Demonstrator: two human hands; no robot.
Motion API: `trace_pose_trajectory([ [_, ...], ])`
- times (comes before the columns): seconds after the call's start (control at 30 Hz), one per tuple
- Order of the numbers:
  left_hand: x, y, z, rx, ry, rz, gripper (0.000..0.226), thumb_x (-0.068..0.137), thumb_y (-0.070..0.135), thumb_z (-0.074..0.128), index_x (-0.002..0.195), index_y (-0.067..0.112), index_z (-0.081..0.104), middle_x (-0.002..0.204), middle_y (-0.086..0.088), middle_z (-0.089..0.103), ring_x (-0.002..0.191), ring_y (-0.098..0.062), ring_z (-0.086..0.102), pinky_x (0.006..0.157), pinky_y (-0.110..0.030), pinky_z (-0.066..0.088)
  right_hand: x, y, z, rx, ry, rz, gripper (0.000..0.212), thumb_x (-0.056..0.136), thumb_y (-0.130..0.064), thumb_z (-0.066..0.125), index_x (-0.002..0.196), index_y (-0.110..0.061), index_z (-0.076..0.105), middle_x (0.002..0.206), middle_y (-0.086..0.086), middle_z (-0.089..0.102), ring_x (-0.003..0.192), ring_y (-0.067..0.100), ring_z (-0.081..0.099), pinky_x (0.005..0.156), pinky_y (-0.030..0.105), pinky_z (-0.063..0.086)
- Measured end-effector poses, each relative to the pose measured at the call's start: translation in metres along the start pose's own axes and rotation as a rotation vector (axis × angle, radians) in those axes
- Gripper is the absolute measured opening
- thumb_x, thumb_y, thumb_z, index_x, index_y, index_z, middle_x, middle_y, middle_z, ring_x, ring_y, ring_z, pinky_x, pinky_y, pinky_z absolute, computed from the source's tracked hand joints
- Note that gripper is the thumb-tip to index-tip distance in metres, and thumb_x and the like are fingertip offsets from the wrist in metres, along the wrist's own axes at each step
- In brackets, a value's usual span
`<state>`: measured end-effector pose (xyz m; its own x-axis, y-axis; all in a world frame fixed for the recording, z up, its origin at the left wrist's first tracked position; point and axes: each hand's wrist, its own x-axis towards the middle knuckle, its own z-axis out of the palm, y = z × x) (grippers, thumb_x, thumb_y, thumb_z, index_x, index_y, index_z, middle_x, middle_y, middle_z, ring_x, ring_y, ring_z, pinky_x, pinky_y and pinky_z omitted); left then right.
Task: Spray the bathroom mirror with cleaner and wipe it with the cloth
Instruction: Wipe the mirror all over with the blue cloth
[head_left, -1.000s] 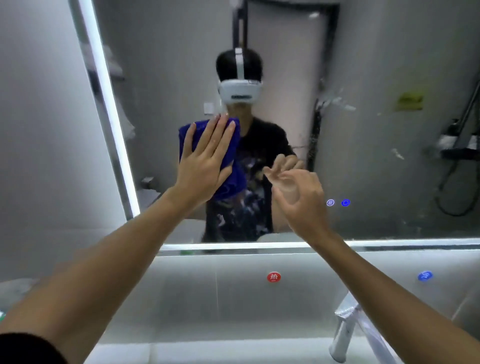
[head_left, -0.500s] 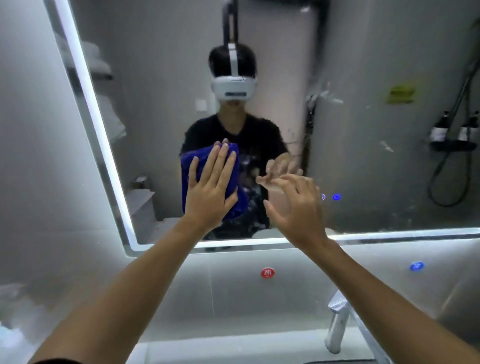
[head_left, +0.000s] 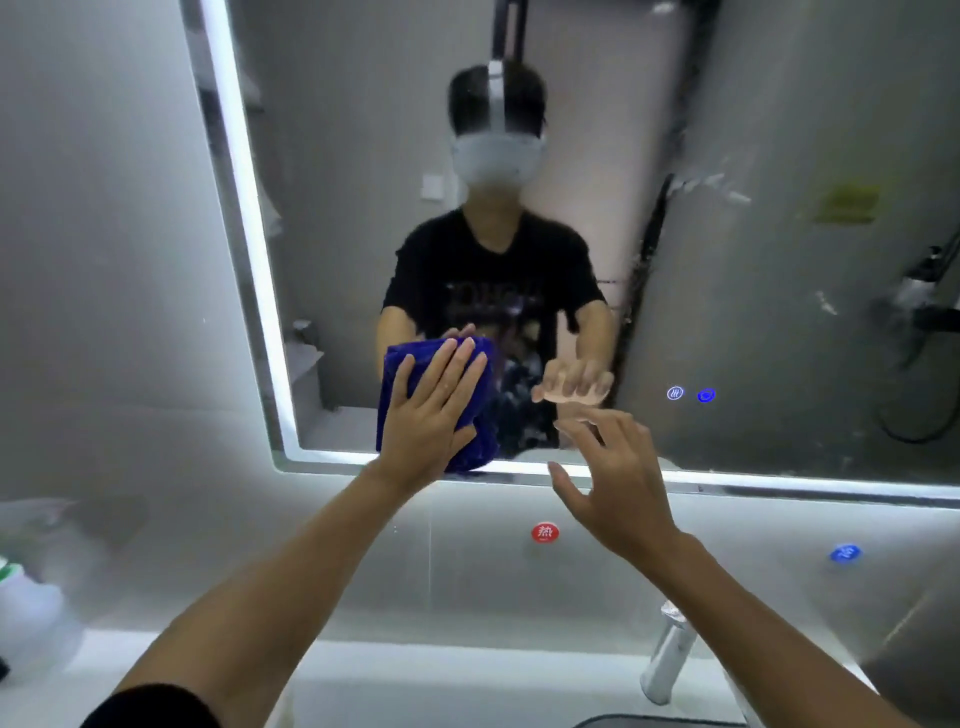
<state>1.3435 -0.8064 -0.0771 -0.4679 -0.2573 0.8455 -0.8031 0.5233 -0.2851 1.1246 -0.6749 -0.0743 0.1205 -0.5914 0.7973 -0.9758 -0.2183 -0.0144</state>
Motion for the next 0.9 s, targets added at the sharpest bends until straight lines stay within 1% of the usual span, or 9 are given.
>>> trace_pose_trajectory([
  [0.07, 0.023, -0.029, -0.016, 0.016, 0.045, -0.031, 0.072, 0.086, 0.023, 0.048, 0.154, 0.013, 0.025, 0.159, -0.007, 0.029, 0.148, -0.025, 0.023, 0.122, -0.049, 0.002, 0.016, -0.005, -0.003, 0.014, 0.048, -0.012, 0.038, 0.083, -0.032, 0.064, 0.114, -0.011, 0.069, 0.117, 0.007, 0.064, 0.11, 0.028, 0.057, 0.094, 0.035, 0.04],
  [0.2, 0.082, -0.086, -0.057, 0.023, 0.106, -0.06, 0.077, 0.084, 0.02, 0.05, 0.155, 0.013, 0.022, 0.162, -0.008, 0.022, 0.151, -0.023, 0.018, 0.121, -0.055, 0.01, 0.04, -0.023, -0.008, 0.043, 0.084, -0.026, 0.038, 0.086, -0.033, 0.058, 0.114, -0.011, 0.068, 0.116, 0.007, 0.065, 0.108, 0.029, 0.056, 0.094, 0.036, 0.039],
  [0.33, 0.149, -0.142, -0.104, -0.029, 0.18, -0.147, 0.074, 0.084, 0.019, 0.047, 0.154, 0.009, 0.024, 0.162, -0.011, 0.025, 0.151, -0.026, 0.019, 0.121, -0.051, 0.004, 0.059, -0.038, -0.016, 0.086, 0.102, -0.054, 0.04, 0.087, -0.035, 0.056, 0.117, -0.011, 0.067, 0.119, 0.007, 0.064, 0.112, 0.026, 0.055, 0.098, 0.032, 0.037],
  [0.47, 0.166, -0.158, -0.115, -0.043, 0.231, -0.102, 0.073, 0.084, 0.017, 0.046, 0.154, 0.007, 0.026, 0.161, -0.012, 0.026, 0.151, -0.025, 0.02, 0.122, -0.051, 0.005, 0.081, -0.049, -0.022, 0.121, 0.169, -0.031, 0.04, 0.088, -0.037, 0.057, 0.116, -0.011, 0.068, 0.12, 0.007, 0.065, 0.113, 0.026, 0.055, 0.1, 0.027, 0.035],
  [0.57, 0.146, -0.15, -0.098, -0.063, 0.285, -0.128, 0.073, 0.083, 0.016, 0.048, 0.152, 0.005, 0.03, 0.159, -0.012, 0.03, 0.15, -0.026, 0.024, 0.123, -0.05, 0.007, 0.078, -0.057, -0.018, 0.144, 0.165, -0.023, 0.04, 0.087, -0.036, 0.057, 0.117, -0.011, 0.067, 0.121, 0.007, 0.064, 0.115, 0.025, 0.055, 0.1, 0.03, 0.036],
  [0.7, 0.076, -0.141, -0.066, -0.035, 0.252, -0.079, 0.069, 0.084, 0.017, 0.049, 0.15, 0.006, 0.033, 0.157, -0.013, 0.033, 0.148, -0.028, 0.028, 0.123, -0.05, 0.009, 0.051, -0.066, 0.005, 0.224, 0.086, 0.0, 0.038, 0.086, -0.034, 0.06, 0.117, -0.012, 0.067, 0.12, 0.004, 0.064, 0.115, 0.022, 0.055, 0.099, 0.034, 0.044],
  [0.77, 0.032, -0.133, -0.046, -0.034, 0.222, -0.109, 0.07, 0.083, 0.017, 0.049, 0.15, 0.008, 0.031, 0.155, -0.014, 0.036, 0.147, -0.029, 0.029, 0.122, -0.051, 0.011, 0.04, -0.07, 0.016, 0.231, 0.045, 0.005, 0.039, 0.086, -0.034, 0.06, 0.117, -0.013, 0.067, 0.12, 0.004, 0.065, 0.114, 0.022, 0.056, 0.098, 0.032, 0.045],
  [0.83, -0.013, -0.121, -0.024, -0.035, 0.187, -0.148, 0.073, 0.082, 0.017, 0.049, 0.151, 0.011, 0.027, 0.154, -0.013, 0.037, 0.149, -0.024, 0.023, 0.121, -0.051, 0.011, 0.031, -0.073, 0.025, 0.231, 0.011, 0.008, 0.04, 0.085, -0.035, 0.059, 0.118, -0.013, 0.067, 0.12, 0.005, 0.065, 0.114, 0.023, 0.056, 0.099, 0.03, 0.042],
  [0.9, -0.057, -0.108, -0.003, -0.019, 0.155, -0.164, 0.077, 0.083, 0.018, 0.047, 0.155, 0.016, 0.02, 0.153, -0.01, 0.035, 0.152, -0.017, 0.014, 0.122, -0.05, 0.009, 0.022, -0.076, 0.032, 0.236, -0.018, 0.021, 0.039, 0.084, -0.034, 0.062, 0.118, -0.013, 0.067, 0.121, 0.005, 0.065, 0.114, 0.023, 0.057, 0.098, 0.034, 0.047],
])
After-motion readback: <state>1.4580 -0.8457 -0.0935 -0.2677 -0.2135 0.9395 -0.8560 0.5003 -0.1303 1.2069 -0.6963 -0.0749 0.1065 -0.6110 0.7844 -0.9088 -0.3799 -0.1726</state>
